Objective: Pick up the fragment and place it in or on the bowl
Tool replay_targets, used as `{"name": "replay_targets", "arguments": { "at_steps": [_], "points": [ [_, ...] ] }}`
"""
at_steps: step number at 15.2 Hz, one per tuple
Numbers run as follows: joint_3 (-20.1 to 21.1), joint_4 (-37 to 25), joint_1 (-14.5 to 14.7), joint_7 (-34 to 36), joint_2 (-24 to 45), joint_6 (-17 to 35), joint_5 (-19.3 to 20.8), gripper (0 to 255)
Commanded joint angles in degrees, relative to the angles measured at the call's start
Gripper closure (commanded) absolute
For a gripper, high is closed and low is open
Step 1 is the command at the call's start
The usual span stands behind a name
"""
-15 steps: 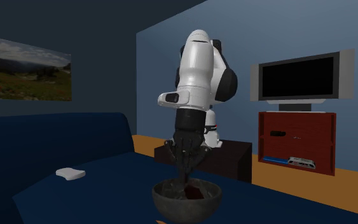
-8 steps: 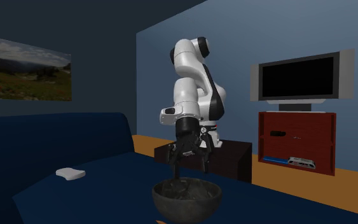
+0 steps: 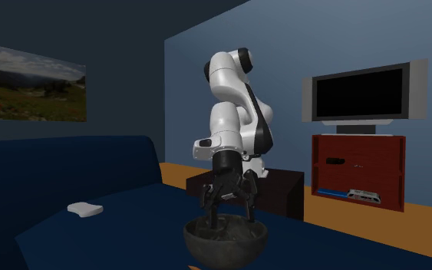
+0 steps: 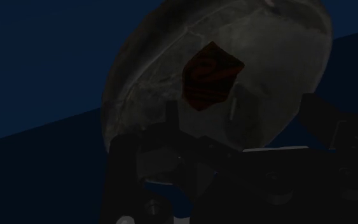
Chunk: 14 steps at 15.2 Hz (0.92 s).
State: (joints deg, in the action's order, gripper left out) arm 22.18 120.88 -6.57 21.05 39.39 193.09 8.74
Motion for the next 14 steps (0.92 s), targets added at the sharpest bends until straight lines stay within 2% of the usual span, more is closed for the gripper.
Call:
{"name": "replay_targets", "arguments": {
  "at_steps": [1, 5, 6, 14],
  "points": [
    [-0.07, -0.15, 0.09, -0.02, 0.16, 0.04, -0.01, 0],
    [-0.07, -0.14, 0.08, -0.02, 0.15, 0.04, -0.01, 0],
    [-0.07, -0.14, 0.08, -0.02, 0.15, 0.04, -0.01, 255],
    [-0.07, -0.14, 0.08, -0.02, 0.15, 0.04, -0.01, 255]
  ]
}}
